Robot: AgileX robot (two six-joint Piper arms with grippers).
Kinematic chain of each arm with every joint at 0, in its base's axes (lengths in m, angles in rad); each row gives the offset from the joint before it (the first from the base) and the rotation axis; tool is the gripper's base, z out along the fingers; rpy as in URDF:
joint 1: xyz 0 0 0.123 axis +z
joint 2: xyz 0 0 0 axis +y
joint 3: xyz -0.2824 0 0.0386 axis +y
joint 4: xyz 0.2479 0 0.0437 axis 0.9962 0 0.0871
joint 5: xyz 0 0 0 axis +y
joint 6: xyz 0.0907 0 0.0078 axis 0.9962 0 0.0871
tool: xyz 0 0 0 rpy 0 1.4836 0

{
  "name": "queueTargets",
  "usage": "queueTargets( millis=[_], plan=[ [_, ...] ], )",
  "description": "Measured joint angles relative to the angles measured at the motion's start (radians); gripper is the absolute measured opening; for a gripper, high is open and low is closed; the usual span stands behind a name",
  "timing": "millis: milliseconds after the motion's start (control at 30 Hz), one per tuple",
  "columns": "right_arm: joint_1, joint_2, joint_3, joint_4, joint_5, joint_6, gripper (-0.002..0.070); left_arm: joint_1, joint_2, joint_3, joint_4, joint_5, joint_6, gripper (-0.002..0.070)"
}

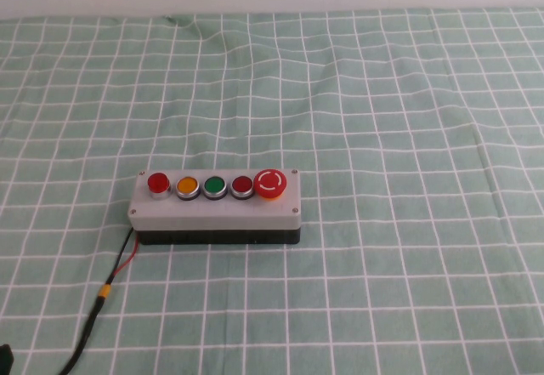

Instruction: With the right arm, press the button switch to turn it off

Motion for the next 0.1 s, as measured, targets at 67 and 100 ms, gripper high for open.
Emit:
queueTargets(
  millis=[67,100],
  plan=[
    [0.0,0.0,0.0,0.0,0.0,0.0,-0.0016,0.0,0.0,0.0,0.0,0.0,0.0,-0.0003],
    [0.0,0.0,0.0,0.0,0.0,0.0,-0.0016,0.0,0.0,0.0,0.0,0.0,0.0,-0.0003]
  ],
)
